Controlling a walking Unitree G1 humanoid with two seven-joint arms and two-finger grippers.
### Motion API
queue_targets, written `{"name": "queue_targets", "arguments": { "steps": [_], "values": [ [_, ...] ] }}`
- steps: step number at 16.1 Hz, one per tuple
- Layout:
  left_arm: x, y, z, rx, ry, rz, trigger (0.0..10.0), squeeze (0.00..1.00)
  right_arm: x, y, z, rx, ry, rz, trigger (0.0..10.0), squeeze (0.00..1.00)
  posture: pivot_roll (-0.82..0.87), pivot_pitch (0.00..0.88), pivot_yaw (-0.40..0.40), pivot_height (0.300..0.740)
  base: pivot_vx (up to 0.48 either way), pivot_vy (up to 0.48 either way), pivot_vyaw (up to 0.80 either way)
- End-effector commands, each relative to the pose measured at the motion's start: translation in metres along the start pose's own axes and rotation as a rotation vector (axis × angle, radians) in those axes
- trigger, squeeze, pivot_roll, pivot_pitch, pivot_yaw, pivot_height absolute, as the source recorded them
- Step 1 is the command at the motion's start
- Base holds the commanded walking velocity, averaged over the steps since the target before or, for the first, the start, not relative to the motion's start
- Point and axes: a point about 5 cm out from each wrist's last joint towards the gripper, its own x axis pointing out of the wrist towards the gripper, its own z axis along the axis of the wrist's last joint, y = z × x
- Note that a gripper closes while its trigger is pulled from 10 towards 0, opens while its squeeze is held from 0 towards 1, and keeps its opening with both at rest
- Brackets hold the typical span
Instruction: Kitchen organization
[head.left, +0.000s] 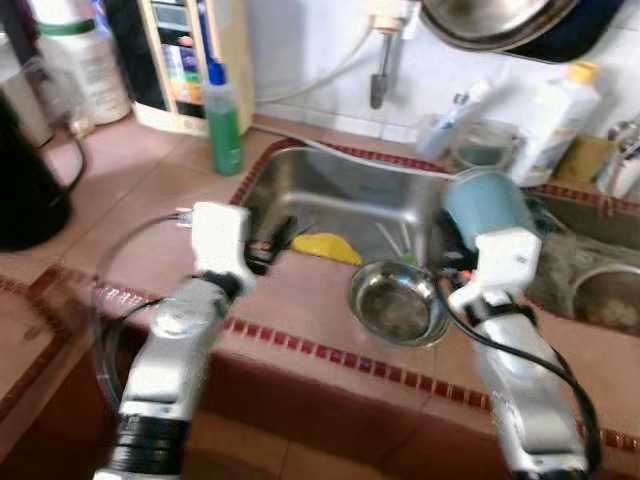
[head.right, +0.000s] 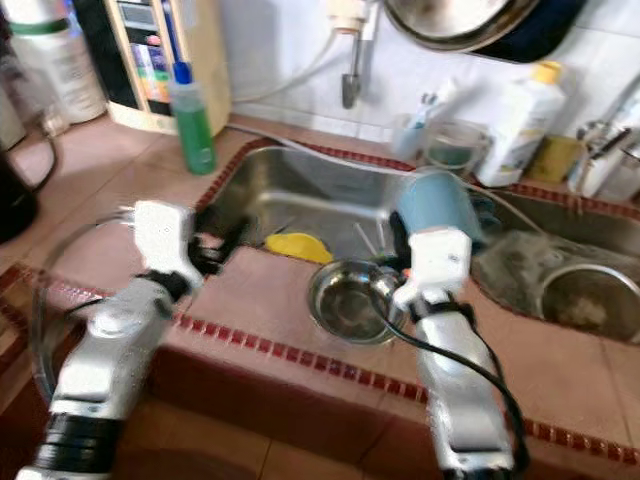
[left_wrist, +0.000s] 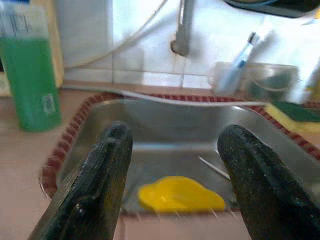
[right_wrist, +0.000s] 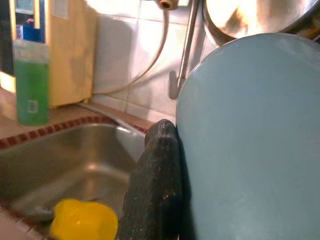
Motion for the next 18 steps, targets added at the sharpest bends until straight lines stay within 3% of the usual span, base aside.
{"name": "queue_targets", "arguments": {
  "steps": [1, 5, 8, 11, 12, 16, 18],
  "values": [
    [0.004, -0.009, 0.005, -0.002, -0.016, -0.025, 10.0, 0.0, -0.001, -0.009, 0.002, -0.02, -0.006, -0.022, 10.0, 0.0, -0.12, 0.0, -0.033, 0.74, 0.315, 0.0, 0.0],
    [0.006, -0.01, 0.007, -0.004, -0.023, -0.028, 10.0, 0.0, -0.001, -0.009, 0.001, -0.021, 0.0, -0.023, 10.0, 0.0, -0.13, 0.0, -0.036, 0.74, 0.312, 0.0, 0.0],
    [0.007, -0.017, 0.007, -0.028, -0.015, -0.069, 10.0, 0.0, -0.001, -0.011, 0.0, -0.021, 0.015, -0.029, 10.0, 0.0, -0.13, 0.0, -0.038, 0.74, 0.0, 0.0, 0.0],
    [0.009, -0.023, 0.004, -0.037, 0.055, -0.092, 10.0, 0.0, 0.002, -0.026, -0.009, -0.05, 0.102, -0.09, 10.0, 0.0, -0.14, 0.0, -0.039, 0.74, 0.0, 0.0, 0.0],
    [0.009, -0.03, 0.008, -0.038, 0.073, -0.125, 10.0, 0.0, 0.005, -0.039, -0.012, -0.06, 0.149, -0.134, 10.0, 0.0, -0.15, 0.0, -0.041, 0.74, 0.0, 0.0, 0.0],
    [0.004, -0.051, 0.017, -0.021, 0.104, -0.23, 10.0, 0.0, 0.02, -0.057, -0.006, -0.09, 0.171, -0.12, 10.0, 0.0, -0.16, 0.015, -0.058, 0.74, 0.0, 0.0, 0.0],
    [0.001, -0.061, 0.016, -0.025, 0.136, -0.27, 10.0, 0.0, 0.031, -0.063, -0.002, -0.043, 0.184, -0.096, 10.0, 0.0, -0.16, 0.034, -0.063, 0.74, 0.0, 0.0, 0.0]
  ]
}}
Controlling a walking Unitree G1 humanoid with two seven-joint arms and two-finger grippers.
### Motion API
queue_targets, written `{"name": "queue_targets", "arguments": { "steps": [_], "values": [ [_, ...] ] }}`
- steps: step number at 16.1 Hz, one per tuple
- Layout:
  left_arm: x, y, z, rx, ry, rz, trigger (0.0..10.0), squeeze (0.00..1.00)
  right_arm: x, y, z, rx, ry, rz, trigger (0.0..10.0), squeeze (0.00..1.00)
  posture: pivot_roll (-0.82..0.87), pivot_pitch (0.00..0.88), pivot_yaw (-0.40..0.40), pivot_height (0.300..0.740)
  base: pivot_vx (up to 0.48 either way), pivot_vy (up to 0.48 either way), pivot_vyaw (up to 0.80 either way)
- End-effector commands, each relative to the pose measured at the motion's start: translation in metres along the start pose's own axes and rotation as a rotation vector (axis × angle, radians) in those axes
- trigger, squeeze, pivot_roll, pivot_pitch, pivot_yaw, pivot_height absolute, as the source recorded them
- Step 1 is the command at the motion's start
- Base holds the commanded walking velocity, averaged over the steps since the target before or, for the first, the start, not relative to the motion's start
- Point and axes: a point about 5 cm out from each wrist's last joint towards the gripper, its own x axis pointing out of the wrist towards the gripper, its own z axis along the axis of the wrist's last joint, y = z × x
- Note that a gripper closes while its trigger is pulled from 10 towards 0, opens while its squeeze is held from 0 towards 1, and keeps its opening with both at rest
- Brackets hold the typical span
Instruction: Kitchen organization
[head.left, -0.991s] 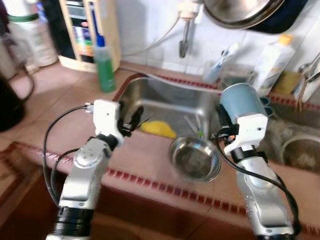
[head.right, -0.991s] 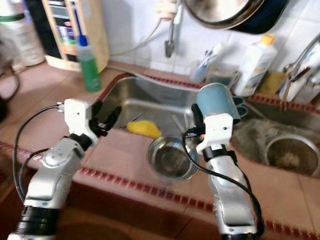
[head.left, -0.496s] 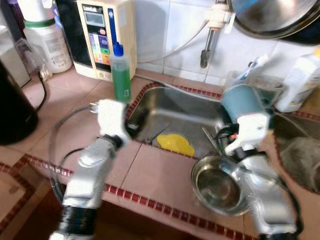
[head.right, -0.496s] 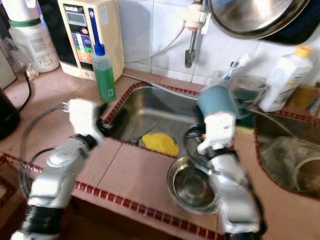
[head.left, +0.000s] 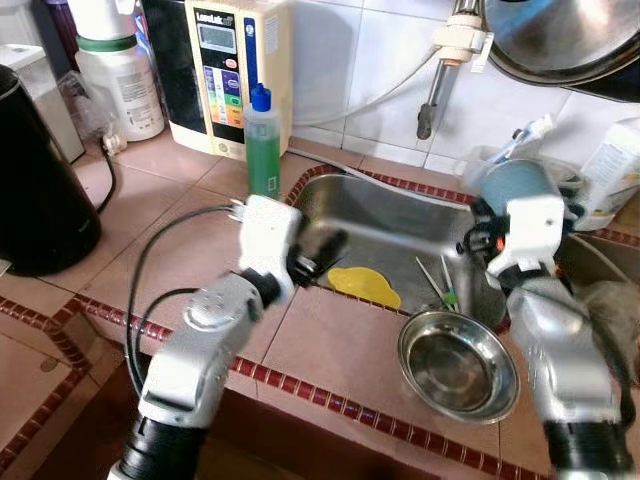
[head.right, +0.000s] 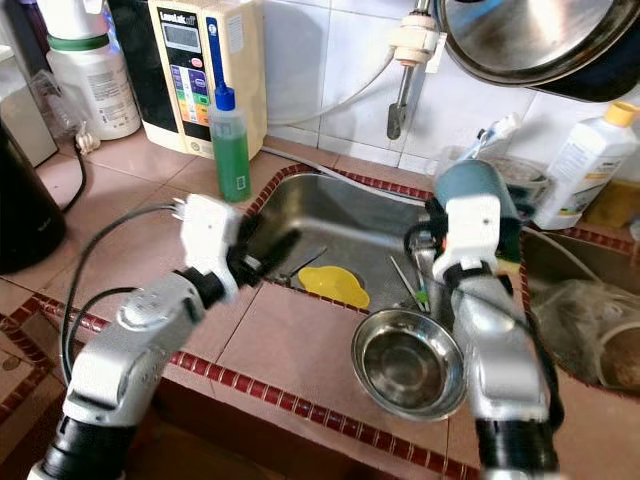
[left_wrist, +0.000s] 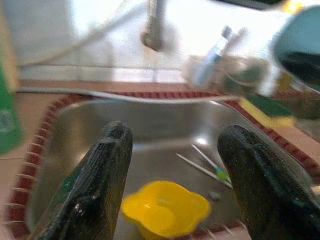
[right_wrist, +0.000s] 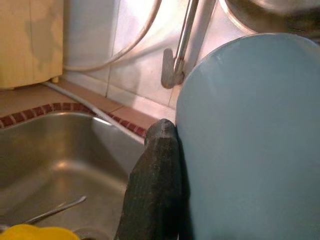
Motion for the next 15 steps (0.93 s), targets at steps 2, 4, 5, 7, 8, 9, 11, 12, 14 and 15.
{"name": "queue_targets", "arguments": {
  "steps": [2, 4, 5, 7, 8, 9, 11, 12, 14, 15],
  "values": [
    [-0.004, -0.011, 0.001, 0.006, 0.024, -0.05, 10.0, 0.0, 0.008, -0.008, 0.007, 0.03, 0.009, 0.011, 10.0, 0.0, -0.15, 0.058, -0.067, 0.74, 0.0, 0.0, 0.0],
    [-0.008, -0.018, 0.0, 0.011, 0.052, -0.063, 10.0, 0.0, 0.015, -0.01, 0.01, 0.044, 0.019, 0.037, 10.0, 0.0, -0.14, 0.095, -0.07, 0.74, 0.0, 0.0, 0.0],
    [-0.009, -0.018, -0.001, 0.006, 0.058, -0.064, 10.0, 0.0, 0.016, -0.011, 0.01, 0.042, 0.021, 0.043, 10.0, 0.0, -0.13, 0.103, -0.069, 0.74, 0.0, 0.0, 0.0],
    [-0.015, -0.021, 0.001, 0.007, 0.078, -0.074, 10.0, 0.0, 0.021, -0.012, 0.01, 0.047, 0.037, 0.072, 10.0, 0.0, -0.12, 0.139, -0.07, 0.74, 0.0, 0.0, 0.0],
    [-0.019, -0.021, 0.003, 0.012, 0.082, -0.077, 10.0, 0.0, 0.021, -0.01, 0.01, 0.049, 0.041, 0.082, 10.0, 0.0, -0.11, 0.155, -0.07, 0.74, 0.0, 0.0, 0.0],
    [-0.022, -0.022, 0.004, 0.017, 0.094, -0.077, 10.0, 0.0, 0.024, -0.009, 0.009, 0.057, 0.051, 0.095, 10.0, 0.0, -0.09, 0.176, -0.07, 0.74, 0.0, 0.0, 0.0],
    [-0.026, -0.025, 0.005, 0.021, 0.105, -0.081, 10.0, 0.0, 0.028, -0.004, 0.006, 0.063, 0.067, 0.136, 10.0, 0.0, -0.08, 0.204, -0.067, 0.74, 0.0, 0.0, 0.0],
    [-0.03, -0.026, 0.007, 0.024, 0.108, -0.084, 10.0, 0.0, 0.029, 0.0, 0.007, 0.068, 0.07, 0.16, 10.0, 0.0, -0.06, 0.225, -0.066, 0.74, 0.0, 0.0, 0.0],
    [-0.034, -0.029, 0.009, 0.028, 0.116, -0.095, 10.0, 0.0, 0.032, 0.004, 0.006, 0.071, 0.081, 0.199, 10.0, 0.0, -0.05, 0.243, -0.061, 0.74, 0.0, 0.0, 0.0],
    [-0.036, -0.03, 0.01, 0.022, 0.117, -0.098, 10.0, 0.0, 0.033, 0.005, 0.006, 0.071, 0.089, 0.215, 10.0, 0.0, -0.04, 0.251, -0.058, 0.74, 0.0, 0.0, 0.0]
  ]
}}
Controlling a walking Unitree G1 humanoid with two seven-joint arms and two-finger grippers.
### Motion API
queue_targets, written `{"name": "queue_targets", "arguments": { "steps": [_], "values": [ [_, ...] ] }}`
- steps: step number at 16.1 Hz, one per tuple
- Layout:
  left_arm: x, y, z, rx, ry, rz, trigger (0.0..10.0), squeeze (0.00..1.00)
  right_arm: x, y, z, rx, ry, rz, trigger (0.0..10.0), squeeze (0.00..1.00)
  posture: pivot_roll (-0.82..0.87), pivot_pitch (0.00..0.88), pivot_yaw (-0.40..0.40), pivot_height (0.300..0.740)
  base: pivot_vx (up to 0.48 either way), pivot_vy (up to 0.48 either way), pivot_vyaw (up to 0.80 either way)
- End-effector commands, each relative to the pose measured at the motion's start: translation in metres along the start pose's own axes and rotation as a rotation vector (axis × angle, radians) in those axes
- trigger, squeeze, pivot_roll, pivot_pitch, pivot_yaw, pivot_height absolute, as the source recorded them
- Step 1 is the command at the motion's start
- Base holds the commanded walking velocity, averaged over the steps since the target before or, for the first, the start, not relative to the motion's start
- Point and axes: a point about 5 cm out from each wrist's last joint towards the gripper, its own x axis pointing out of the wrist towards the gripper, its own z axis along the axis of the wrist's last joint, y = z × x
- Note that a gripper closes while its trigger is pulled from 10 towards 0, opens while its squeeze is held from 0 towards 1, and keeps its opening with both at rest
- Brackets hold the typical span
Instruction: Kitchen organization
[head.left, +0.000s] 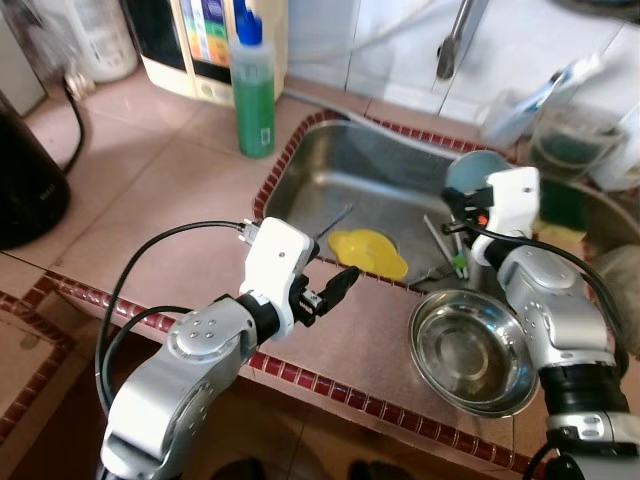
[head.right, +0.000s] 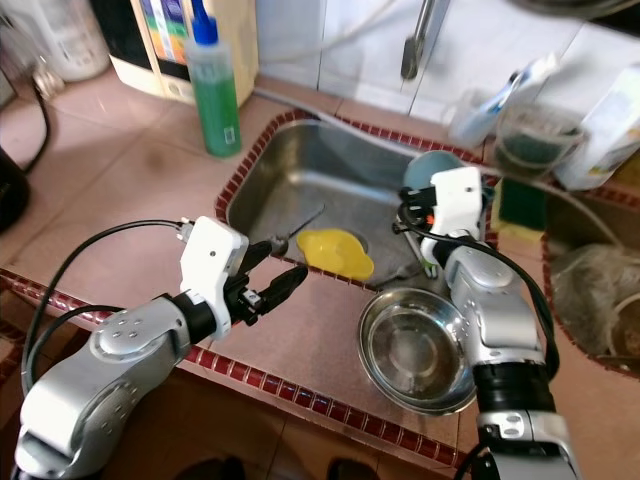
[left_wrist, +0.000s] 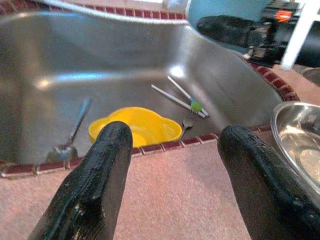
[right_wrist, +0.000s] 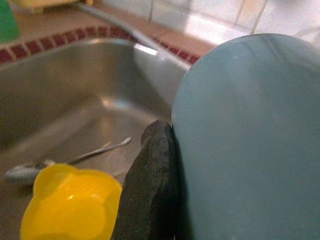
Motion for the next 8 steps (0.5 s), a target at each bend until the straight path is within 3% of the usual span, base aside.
{"name": "queue_targets", "arguments": {
  "steps": [1, 8],
  "values": [
    [-0.003, -0.006, 0.002, -0.004, 0.002, -0.019, 10.0, 0.0, 0.001, -0.002, 0.004, -0.003, -0.004, 0.016, 10.0, 0.0, -0.04, 0.255, -0.057, 0.74, 0.0, 0.0, 0.0],
    [-0.011, -0.011, 0.008, -0.02, 0.012, -0.036, 10.0, 0.0, 0.016, 0.002, 0.013, 0.126, 0.002, 0.127, 10.0, 0.0, 0.0, 0.277, -0.043, 0.74, 0.0, 0.0, 0.0]
  ]
}}
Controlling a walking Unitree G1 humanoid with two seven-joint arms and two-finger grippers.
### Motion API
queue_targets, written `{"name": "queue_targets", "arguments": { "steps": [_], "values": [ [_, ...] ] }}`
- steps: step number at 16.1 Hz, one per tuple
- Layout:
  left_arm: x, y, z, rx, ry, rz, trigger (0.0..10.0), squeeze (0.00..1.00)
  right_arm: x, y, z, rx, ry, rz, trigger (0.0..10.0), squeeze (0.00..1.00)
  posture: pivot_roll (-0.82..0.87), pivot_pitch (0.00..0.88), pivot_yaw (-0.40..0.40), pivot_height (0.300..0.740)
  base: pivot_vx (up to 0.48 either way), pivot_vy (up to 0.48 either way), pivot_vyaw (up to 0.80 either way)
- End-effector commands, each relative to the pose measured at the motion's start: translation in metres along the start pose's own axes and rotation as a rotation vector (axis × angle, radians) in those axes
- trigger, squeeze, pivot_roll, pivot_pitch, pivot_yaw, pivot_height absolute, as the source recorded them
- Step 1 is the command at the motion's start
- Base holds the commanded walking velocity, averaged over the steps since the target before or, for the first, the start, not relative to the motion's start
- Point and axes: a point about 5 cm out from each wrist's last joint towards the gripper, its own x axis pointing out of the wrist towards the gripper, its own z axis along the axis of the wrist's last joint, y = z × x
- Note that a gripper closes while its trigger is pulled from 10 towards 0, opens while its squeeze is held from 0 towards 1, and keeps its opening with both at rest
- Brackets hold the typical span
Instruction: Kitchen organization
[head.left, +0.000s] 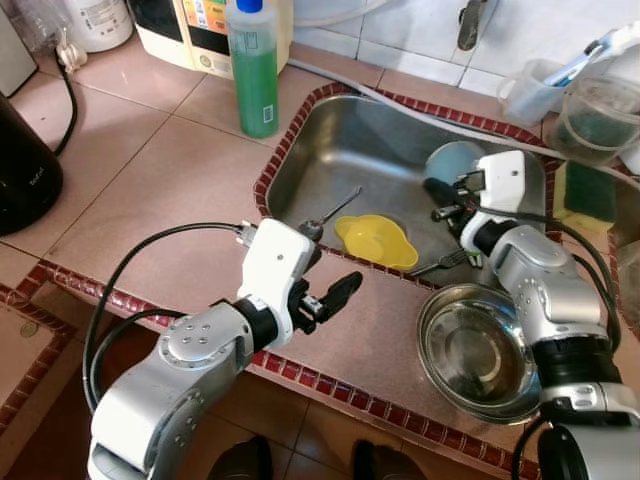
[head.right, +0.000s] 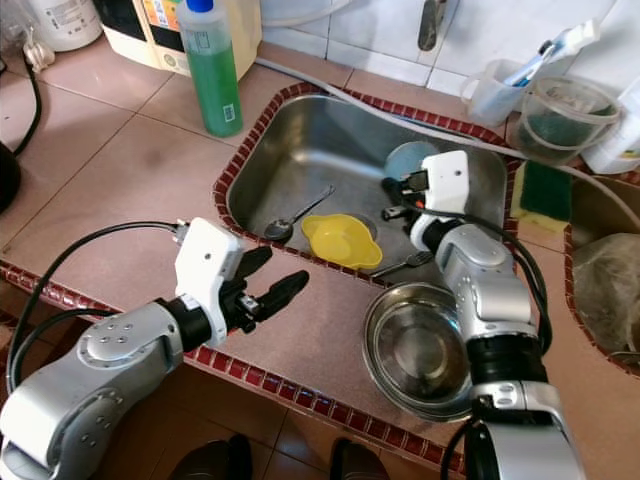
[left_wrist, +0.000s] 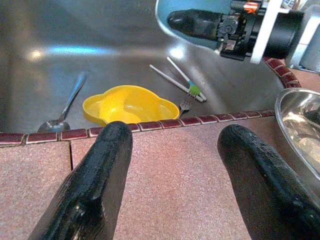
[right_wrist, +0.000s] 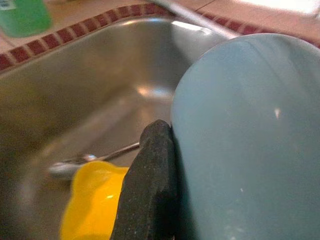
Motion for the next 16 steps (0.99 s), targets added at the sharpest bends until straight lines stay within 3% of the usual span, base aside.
{"name": "queue_targets", "arguments": {
  "steps": [1, 4, 8, 9, 10, 11, 16],
  "values": [
    [-0.002, -0.0052, 0.002, 0.005, -0.002, -0.02, 10.0, 0.0, -0.0005, -0.003, 0.0021, 0.028, 0.0, 0.008, 10.0, 0.0, 0.01, 0.277, -0.041, 0.74, 0.0, 0.0, 0.0],
    [-0.0017, -0.0067, 0.005, 0.006, -0.009, -0.031, 10.0, 0.0, 0.0009, -0.0008, 0.0, 0.106, 0.022, 0.05, 10.0, 0.0, 0.01, 0.277, -0.038, 0.74, 0.0, 0.0, 0.0],
    [-0.0003, -0.0087, 0.0095, 0.014, -0.02, -0.041, 10.0, 0.0, -0.0005, -0.0011, 0.0003, 0.142, 0.034, 0.071, 10.0, 0.0, 0.01, 0.276, -0.035, 0.74, 0.0, 0.0, 0.0],
    [-0.0002, -0.009, 0.0103, 0.014, -0.022, -0.044, 10.0, 0.0, -0.0008, -0.0014, 0.0, 0.149, 0.038, 0.073, 10.0, 0.33, 0.01, 0.276, -0.035, 0.74, 0.0, 0.0, 0.0],
    [0.0, -0.009, 0.0104, 0.013, -0.022, -0.045, 10.0, 0.0, -0.0009, -0.0016, -0.0002, 0.151, 0.039, 0.073, 10.0, 0.33, 0.01, 0.277, -0.034, 0.74, 0.0, 0.0, 0.0],
    [0.0001, -0.0083, 0.0099, 0.014, -0.019, -0.044, 10.0, 0.0, -0.0008, -0.0007, -0.0002, 0.161, 0.04, 0.084, 10.0, 1.0, 0.01, 0.279, -0.034, 0.74, 0.0, 0.0, 0.0],
    [0.0019, -0.0083, 0.0115, 0.004, -0.024, -0.039, 10.0, 0.0, 0.0012, 0.0, 0.0036, 0.164, 0.042, 0.102, 10.0, 1.0, 0.0, 0.283, -0.041, 0.74, 0.0, 0.0, 0.0]
  ]
}}
